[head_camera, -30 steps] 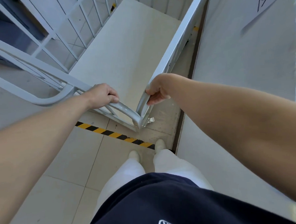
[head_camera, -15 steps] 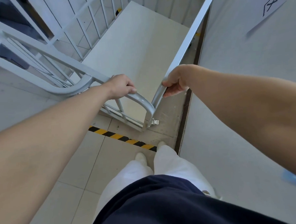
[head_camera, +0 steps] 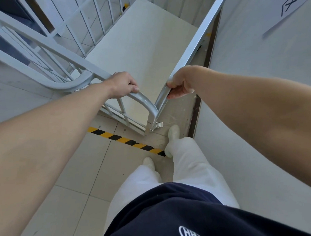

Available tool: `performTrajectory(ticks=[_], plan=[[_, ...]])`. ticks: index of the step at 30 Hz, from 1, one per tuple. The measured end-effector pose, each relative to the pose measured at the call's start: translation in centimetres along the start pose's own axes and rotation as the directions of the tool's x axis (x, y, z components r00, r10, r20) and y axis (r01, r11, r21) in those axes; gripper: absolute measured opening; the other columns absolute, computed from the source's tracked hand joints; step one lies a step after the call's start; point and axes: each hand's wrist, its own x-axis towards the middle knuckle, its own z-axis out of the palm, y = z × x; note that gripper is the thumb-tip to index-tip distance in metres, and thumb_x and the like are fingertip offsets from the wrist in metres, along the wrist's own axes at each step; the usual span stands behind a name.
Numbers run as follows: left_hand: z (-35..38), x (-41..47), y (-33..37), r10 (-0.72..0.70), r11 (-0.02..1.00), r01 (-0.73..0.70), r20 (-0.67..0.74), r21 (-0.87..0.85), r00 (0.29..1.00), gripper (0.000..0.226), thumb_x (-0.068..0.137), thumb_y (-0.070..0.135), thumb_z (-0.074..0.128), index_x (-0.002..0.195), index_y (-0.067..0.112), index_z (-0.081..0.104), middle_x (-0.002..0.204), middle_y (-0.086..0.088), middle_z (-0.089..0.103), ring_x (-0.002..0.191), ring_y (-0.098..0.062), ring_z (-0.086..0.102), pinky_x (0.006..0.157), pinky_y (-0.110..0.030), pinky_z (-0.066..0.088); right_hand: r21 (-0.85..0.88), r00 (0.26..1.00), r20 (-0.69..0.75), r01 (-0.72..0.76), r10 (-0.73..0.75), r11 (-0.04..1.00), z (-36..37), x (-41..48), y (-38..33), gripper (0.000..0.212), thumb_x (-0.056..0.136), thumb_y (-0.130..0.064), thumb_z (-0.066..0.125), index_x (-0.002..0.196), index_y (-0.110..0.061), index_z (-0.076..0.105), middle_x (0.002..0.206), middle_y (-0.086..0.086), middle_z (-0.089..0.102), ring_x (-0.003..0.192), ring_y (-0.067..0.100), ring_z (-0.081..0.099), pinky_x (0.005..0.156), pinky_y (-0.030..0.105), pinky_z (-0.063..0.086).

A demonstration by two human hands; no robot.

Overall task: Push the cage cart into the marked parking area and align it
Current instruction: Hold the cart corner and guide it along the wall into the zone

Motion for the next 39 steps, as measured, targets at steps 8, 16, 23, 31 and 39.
performTrajectory(ticks=[8, 16, 23, 31, 39], plan=[[-0.3, -0.5, -1.1, 0.009, 1.000, -0.009, -0.008, 0.008, 1.000, 0.020, 0.088, 0.018, 0.061, 0.098, 0.008, 0.074, 0.105, -0.011, 0.071, 0.106, -0.024, 0.060, 0.099, -0.037, 0.045, -0.017, 1.000, 0.009, -0.005, 0.005, 1.000, 1.0, 0.0, -0.5, 0.031, 0.101, -0.010, 0.038, 0.077, 0.002, 0.053, 0.075, 0.011, 0.063, 0.035, 0.015, 0.062, 0.054, 0.024, 0.055], [0.0, -0.2, -0.8, 0.013, 1.000, -0.013, -0.027, -0.003, 1.000, 0.020, 0.088, 0.018, 0.061, 0.100, 0.007, 0.073, 0.107, -0.012, 0.070, 0.108, -0.024, 0.059, 0.097, -0.030, 0.042, -0.003, 1.000, 0.028, -0.007, 0.007, 1.000, 0.4, -0.1, -0.3, 0.029, 0.100, -0.010, 0.040, 0.077, 0.004, 0.052, 0.057, 0.015, 0.065, 0.033, 0.020, 0.061, 0.048, 0.028, 0.055], [-0.1, -0.4, -0.9, -0.011, 1.000, 0.012, -0.027, 0.010, 1.000, 0.020, 0.088, 0.018, 0.061, 0.099, 0.007, 0.073, 0.107, -0.012, 0.071, 0.108, -0.025, 0.060, 0.100, -0.037, 0.044, 0.000, 0.999, 0.046, -0.010, 0.010, 1.000, 0.4, 0.1, -0.2, 0.028, 0.100, -0.011, 0.042, 0.079, 0.004, 0.053, 0.054, 0.015, 0.066, 0.034, 0.021, 0.062, 0.048, 0.029, 0.055], [-0.2, -0.3, -0.8, -0.031, 0.999, 0.031, -0.027, 0.013, 0.999, 0.019, 0.089, 0.018, 0.060, 0.100, 0.009, 0.072, 0.109, -0.011, 0.070, 0.109, -0.025, 0.060, 0.100, -0.038, 0.045, -0.038, 1.000, 0.029, 0.011, -0.009, 0.999, 0.5, -0.1, -0.2, 0.032, 0.101, -0.015, 0.040, 0.077, 0.003, 0.053, 0.053, 0.013, 0.065, 0.032, 0.017, 0.061, 0.049, 0.024, 0.055], [-0.3, 0.3, -0.4, -0.028, 0.999, 0.028, -0.011, 0.017, 1.000, 0.020, 0.089, 0.018, 0.060, 0.102, 0.009, 0.071, 0.111, -0.012, 0.069, 0.110, -0.025, 0.059, 0.102, -0.038, 0.044, 0.019, 1.000, 0.024, 0.006, -0.007, 1.000, -0.2, -0.1, -0.3, 0.031, 0.100, -0.015, 0.042, 0.077, 0.003, 0.052, 0.072, 0.013, 0.063, 0.060, 0.019, 0.063, 0.062, 0.025, 0.055]])
